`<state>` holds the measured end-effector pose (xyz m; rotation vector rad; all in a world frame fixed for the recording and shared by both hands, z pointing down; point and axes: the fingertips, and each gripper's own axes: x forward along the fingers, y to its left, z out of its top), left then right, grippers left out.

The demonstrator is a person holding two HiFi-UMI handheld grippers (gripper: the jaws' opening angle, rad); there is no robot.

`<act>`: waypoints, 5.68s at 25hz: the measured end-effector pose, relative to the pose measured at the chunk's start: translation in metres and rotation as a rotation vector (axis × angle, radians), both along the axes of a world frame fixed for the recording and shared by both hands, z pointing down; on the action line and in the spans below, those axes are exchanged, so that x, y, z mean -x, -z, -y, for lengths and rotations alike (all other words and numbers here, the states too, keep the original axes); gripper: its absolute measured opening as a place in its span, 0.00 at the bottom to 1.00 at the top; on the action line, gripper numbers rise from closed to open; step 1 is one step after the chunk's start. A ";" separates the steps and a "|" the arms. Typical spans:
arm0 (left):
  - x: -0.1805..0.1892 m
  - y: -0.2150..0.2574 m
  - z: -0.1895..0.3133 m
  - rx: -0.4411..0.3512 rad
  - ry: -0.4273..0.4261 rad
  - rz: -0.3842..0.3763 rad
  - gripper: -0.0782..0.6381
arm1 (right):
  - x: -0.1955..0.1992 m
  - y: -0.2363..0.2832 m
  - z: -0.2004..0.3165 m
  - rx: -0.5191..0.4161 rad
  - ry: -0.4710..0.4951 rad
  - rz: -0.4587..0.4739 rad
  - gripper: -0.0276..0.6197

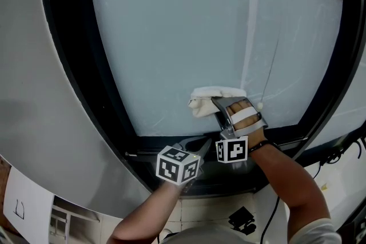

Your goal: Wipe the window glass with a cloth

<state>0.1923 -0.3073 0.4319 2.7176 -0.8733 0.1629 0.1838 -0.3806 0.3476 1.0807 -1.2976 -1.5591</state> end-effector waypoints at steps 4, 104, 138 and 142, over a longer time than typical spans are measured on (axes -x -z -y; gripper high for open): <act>-0.002 0.000 0.002 0.002 -0.006 -0.004 0.13 | 0.000 -0.007 0.001 0.016 0.004 0.000 0.19; 0.118 -0.008 -0.002 -0.066 0.173 0.018 0.13 | 0.116 0.058 0.003 0.794 0.597 1.572 0.20; 0.055 -0.002 -0.001 -0.078 0.110 0.001 0.13 | -0.024 0.066 0.004 0.635 0.491 1.674 0.21; 0.049 -0.002 -0.002 -0.078 0.098 0.009 0.13 | -0.035 0.067 0.003 0.615 0.482 1.676 0.21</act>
